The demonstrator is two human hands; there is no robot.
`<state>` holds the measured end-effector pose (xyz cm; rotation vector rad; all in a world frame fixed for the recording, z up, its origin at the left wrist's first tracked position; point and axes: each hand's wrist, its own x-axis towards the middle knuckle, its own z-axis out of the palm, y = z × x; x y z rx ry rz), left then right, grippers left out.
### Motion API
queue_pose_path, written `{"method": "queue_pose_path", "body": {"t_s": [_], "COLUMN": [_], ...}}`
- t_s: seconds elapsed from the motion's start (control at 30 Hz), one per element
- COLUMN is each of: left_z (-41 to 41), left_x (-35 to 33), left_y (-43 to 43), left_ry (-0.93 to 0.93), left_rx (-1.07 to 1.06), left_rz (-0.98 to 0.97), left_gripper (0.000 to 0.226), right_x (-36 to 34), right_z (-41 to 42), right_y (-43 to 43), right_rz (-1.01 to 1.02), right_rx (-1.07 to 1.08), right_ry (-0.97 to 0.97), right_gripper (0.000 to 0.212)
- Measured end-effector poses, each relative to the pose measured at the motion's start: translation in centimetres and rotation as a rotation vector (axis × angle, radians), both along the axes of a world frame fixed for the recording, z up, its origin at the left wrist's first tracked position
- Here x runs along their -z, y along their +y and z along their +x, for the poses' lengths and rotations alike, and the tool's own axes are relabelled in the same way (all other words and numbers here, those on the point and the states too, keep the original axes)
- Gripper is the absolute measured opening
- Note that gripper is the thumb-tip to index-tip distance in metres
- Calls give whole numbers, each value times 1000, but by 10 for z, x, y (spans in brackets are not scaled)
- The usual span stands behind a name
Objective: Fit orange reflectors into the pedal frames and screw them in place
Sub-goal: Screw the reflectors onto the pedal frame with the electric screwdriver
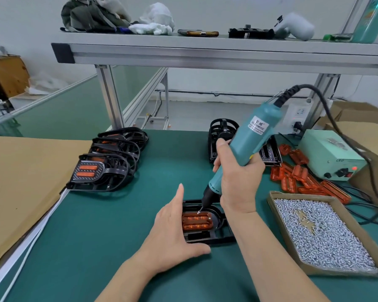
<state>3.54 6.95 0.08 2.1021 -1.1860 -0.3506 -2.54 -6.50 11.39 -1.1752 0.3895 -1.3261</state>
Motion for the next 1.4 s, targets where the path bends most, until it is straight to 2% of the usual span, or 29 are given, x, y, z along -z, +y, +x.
{"method": "queue_pose_path", "body": {"t_s": [0.23,0.63,1.4], "left_z": [4,2,4], "left_x": [-3,-4,-3], "left_y": [0,-1,0], "left_ry": [138,129,132], "left_rx": [-41,-36,-11], "left_rz": [-79,-78,-93], "left_gripper": [151,151,149], "right_x": [15,28,36], "right_z": [19,33,37], "right_y": [15,17,19], "right_rz": [1,-38,-87], "right_rx": [-50,-54,-57], "right_ry": [57,159,209], "right_gripper": [18,22,28]}}
